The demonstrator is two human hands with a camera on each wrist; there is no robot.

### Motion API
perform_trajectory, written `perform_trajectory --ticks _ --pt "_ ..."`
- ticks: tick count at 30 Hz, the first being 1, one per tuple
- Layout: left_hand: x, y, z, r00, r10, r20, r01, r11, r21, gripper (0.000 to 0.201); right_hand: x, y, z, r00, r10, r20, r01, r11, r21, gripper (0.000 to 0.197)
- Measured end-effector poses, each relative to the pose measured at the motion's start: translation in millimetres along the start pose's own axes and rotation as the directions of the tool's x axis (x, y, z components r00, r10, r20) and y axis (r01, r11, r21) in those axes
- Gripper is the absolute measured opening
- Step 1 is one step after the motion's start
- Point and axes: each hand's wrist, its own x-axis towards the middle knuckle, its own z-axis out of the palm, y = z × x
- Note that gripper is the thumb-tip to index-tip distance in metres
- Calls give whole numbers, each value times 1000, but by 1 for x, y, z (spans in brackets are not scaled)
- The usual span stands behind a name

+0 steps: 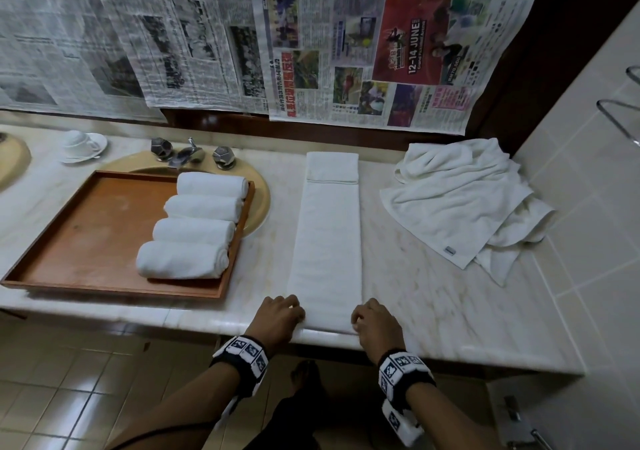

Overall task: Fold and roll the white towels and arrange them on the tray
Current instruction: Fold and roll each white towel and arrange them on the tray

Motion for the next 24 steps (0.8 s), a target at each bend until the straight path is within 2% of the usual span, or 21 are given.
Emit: perform_trajectory --ticks 1,3,5,8,11,13,15,16,18,19,22,24 --pt "-2 -1 0 999 49 -9 -49 998 25 15 -1 3 2 997 -75 -22 74 996 -58 16" --pt "-4 -3 1 993 117 23 -118 991 60 22 -2 6 2 987 -160 21 161 977 -140 11" --pt "-2 -6 3 992 116 57 -120 990 77 27 -3 7 0 975 -216 53 223 950 -217 7" --pt "5 -6 3 995 92 49 -97 988 123 21 -2 9 -2 959 -248 137 275 930 -244 39" --pt "6 -1 1 997 82 -3 -80 982 169 18 6 10 -1 964 -240 117 262 934 -242 46" --pt "5 1 -4 998 63 -20 -59 982 178 16 4 9 -1 956 -287 66 294 917 -270 35" --pt "4 1 -6 998 37 -54 -30 991 127 12 -2 10 -2 929 -370 -14 347 884 -314 8" --pt "3 1 -7 998 27 -64 -22 997 74 10 -3 11 -3 925 -378 -36 349 884 -310 8" --pt "0 1 -4 998 35 -53 -37 998 -50 5 -4 11 -4 947 -321 -22 303 912 -276 1" --pt "-1 2 -5 999 30 -25 -33 993 -114 2 -4 11 -4 960 -279 -23 265 933 -245 7" --pt "5 2 -12 994 -53 101 80 954 -290 32 0 11 -3 987 -158 -17 155 983 -101 11" --pt "11 1 -20 988 -86 130 126 930 -344 38 5 11 -5 995 -89 33 90 995 -47 11"
